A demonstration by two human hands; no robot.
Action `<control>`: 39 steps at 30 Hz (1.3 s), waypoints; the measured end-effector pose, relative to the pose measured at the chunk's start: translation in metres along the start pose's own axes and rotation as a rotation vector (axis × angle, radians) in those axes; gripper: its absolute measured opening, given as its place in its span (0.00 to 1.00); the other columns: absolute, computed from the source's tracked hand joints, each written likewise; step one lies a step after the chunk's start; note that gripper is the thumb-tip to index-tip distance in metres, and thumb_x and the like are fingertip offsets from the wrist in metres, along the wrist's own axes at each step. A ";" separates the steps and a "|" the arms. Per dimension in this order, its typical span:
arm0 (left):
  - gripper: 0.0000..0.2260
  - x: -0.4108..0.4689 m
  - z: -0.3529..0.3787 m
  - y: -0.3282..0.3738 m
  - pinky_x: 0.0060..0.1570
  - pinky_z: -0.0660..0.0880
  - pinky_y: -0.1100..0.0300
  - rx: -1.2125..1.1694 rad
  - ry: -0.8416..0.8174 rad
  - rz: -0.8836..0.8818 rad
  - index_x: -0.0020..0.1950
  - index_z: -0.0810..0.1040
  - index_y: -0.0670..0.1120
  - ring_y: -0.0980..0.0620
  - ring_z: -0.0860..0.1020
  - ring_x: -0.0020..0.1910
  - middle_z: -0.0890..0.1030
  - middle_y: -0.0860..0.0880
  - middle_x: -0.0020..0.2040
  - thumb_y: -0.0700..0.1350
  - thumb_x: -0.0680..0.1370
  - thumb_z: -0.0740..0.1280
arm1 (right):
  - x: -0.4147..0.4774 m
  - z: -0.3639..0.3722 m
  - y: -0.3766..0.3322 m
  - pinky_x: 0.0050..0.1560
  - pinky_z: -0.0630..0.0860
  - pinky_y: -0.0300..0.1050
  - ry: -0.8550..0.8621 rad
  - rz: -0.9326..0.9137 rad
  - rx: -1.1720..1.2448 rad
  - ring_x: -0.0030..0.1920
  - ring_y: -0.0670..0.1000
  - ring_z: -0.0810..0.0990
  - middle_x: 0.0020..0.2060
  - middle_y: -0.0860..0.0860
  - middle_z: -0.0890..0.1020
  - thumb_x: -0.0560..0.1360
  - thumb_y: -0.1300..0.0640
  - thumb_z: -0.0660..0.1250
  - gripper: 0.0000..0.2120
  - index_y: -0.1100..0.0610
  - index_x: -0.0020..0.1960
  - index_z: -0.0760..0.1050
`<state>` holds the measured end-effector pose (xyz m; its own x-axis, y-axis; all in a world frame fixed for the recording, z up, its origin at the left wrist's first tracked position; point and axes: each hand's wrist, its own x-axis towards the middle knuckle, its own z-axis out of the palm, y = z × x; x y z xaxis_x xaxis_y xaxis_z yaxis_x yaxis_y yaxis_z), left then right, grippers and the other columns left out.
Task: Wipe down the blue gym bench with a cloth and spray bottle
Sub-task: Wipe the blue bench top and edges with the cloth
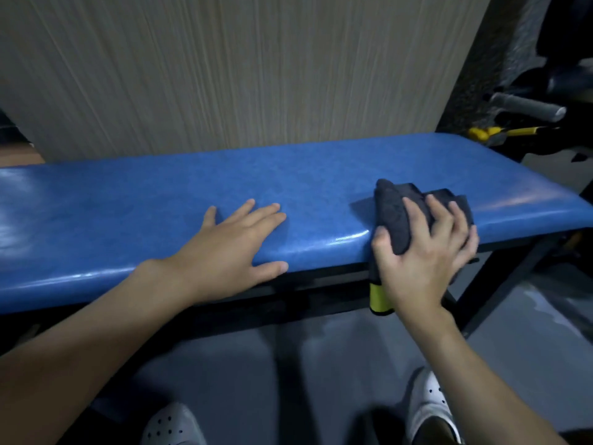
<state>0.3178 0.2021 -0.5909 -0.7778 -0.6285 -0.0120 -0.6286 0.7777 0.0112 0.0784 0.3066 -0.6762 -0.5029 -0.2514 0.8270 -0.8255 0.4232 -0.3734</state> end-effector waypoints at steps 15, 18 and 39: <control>0.33 0.082 -0.002 0.104 0.77 0.50 0.47 -0.019 0.073 0.169 0.80 0.56 0.54 0.56 0.50 0.80 0.55 0.55 0.81 0.66 0.79 0.59 | 0.053 0.000 0.102 0.70 0.57 0.69 0.060 0.148 0.012 0.71 0.60 0.68 0.65 0.55 0.77 0.72 0.45 0.62 0.23 0.56 0.60 0.80; 0.32 0.092 -0.001 0.122 0.69 0.62 0.45 0.061 0.127 0.139 0.76 0.61 0.54 0.50 0.64 0.71 0.65 0.52 0.70 0.68 0.77 0.59 | 0.051 -0.001 0.085 0.72 0.54 0.69 0.050 0.234 -0.012 0.73 0.61 0.65 0.67 0.56 0.75 0.70 0.45 0.62 0.24 0.54 0.62 0.79; 0.26 0.158 -0.013 0.200 0.58 0.70 0.49 0.115 0.176 0.307 0.62 0.69 0.51 0.46 0.73 0.56 0.73 0.51 0.54 0.67 0.76 0.46 | 0.077 -0.014 0.150 0.71 0.57 0.68 -0.078 0.134 -0.099 0.73 0.61 0.65 0.68 0.55 0.74 0.74 0.41 0.59 0.25 0.54 0.64 0.77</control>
<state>0.0690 0.2584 -0.5771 -0.9249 -0.3508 0.1470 -0.3691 0.9210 -0.1247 -0.0805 0.3625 -0.6623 -0.6285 -0.2520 0.7359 -0.7223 0.5402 -0.4319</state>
